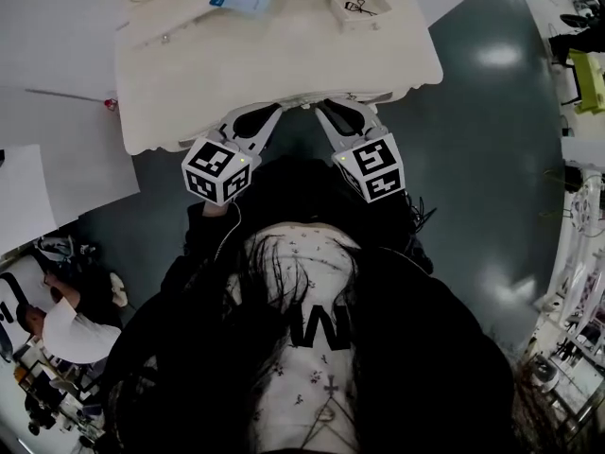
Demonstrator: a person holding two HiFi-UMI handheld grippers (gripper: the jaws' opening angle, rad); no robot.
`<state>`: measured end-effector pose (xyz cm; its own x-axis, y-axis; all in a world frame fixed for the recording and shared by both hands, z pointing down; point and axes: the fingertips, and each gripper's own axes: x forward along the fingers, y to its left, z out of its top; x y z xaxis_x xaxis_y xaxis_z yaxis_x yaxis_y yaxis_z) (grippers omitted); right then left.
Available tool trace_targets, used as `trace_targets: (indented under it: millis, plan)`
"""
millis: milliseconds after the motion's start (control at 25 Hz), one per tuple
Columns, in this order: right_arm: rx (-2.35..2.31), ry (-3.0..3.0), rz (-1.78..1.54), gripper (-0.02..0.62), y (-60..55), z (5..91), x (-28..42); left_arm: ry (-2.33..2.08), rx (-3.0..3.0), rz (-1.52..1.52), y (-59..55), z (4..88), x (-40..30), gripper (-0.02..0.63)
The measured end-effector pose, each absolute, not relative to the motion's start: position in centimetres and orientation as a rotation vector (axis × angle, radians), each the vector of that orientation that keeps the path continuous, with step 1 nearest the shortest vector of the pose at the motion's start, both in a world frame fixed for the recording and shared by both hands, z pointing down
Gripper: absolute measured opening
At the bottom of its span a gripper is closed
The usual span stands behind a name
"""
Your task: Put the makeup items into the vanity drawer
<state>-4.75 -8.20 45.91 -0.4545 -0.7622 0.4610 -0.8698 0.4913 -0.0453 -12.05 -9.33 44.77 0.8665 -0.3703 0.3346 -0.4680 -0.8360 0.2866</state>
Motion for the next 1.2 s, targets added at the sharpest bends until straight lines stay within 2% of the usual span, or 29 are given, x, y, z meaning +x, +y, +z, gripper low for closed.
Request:
trace_targets:
  millis: [320,880,1200]
  plan:
    - [1.298,-2.391,0.315,0.067,-3.9,45.2,-3.5,-0.745,2.658,0.355,-5.5,44.2,-11.3,-0.002]
    - [1.173,-2.421,0.314,0.066,9.5,46.9,-0.2,-0.749,2.633,0.372,9.2,45.5,-5.7,-0.002]
    - [1.174,-2.451,0.301,0.03,12.1,47.1,-0.3,-0.811,2.619,0.377,12.2,46.2,-6.4,-0.002]
